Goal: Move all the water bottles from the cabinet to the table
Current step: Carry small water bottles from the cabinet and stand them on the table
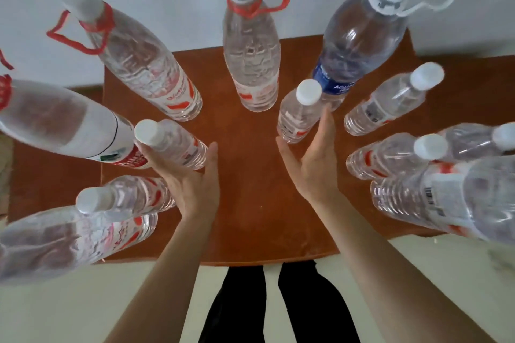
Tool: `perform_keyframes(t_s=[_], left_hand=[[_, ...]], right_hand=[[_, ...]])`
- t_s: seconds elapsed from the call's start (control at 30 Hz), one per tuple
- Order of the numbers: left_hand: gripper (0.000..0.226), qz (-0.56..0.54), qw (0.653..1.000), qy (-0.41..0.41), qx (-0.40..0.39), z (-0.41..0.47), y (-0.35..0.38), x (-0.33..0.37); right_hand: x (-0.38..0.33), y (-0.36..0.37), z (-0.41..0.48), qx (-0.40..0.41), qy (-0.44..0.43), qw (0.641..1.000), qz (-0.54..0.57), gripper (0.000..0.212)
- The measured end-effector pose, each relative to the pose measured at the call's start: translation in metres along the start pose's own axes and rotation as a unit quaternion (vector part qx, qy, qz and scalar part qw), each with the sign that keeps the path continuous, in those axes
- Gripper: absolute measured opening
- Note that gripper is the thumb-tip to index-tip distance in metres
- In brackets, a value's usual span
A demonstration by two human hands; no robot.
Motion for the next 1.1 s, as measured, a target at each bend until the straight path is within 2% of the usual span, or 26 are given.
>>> perform_keyframes(t_s=[0.13, 0.3, 0.43, 0.6, 0.73, 0.8, 0.93, 1.1], left_hand=[[0.113, -0.024, 0.998, 0.039, 0.04, 0.016, 0.01, -0.007], [0.088, 0.003, 0.988, 0.134, 0.079, 0.021, 0.009, -0.008], [0.087, 0.029, 0.986, 0.163, 0.018, -0.004, 0.003, -0.004], [0.088, 0.074, 0.968, 0.23, -0.07, -0.058, -0.008, -0.014], [0.093, 0.09, 0.969, 0.195, -0.123, -0.093, -0.033, -0.012], [0.096, 0.111, 0.97, 0.182, -0.12, -0.111, -0.057, -0.009], [0.101, 0.13, 0.979, 0.142, -0.062, -0.139, -0.108, -0.004], [0.103, 0.142, 0.981, 0.124, 0.038, -0.162, -0.173, 0.001]], right_hand=[[0.01, 0.005, 0.014, 0.024, -0.028, 0.999, 0.025, 0.092], [-0.005, 0.007, 0.004, 0.053, 0.003, 0.998, 0.027, 0.085], [-0.01, 0.004, -0.035, 0.02, 0.041, 0.998, 0.031, 0.084], [-0.031, -0.013, -0.084, -0.042, 0.058, 0.996, 0.054, 0.085], [-0.059, -0.037, -0.088, -0.136, 0.049, 0.989, 0.041, 0.082], [-0.074, -0.054, -0.089, -0.171, 0.027, 0.985, 0.026, 0.08], [-0.113, -0.071, -0.084, -0.204, -0.008, 0.977, 0.056, 0.078], [-0.17, -0.067, -0.074, -0.232, -0.106, 0.964, 0.07, 0.076]])
Point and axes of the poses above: each hand's wrist, its own z-axis towards the middle knuckle, its own y-axis out of the palm, x = y × z, the point moved 4 cm from there along z, towards the middle knuckle, and after that the axes turned 9 degrees about z, right-handed, at the moved point
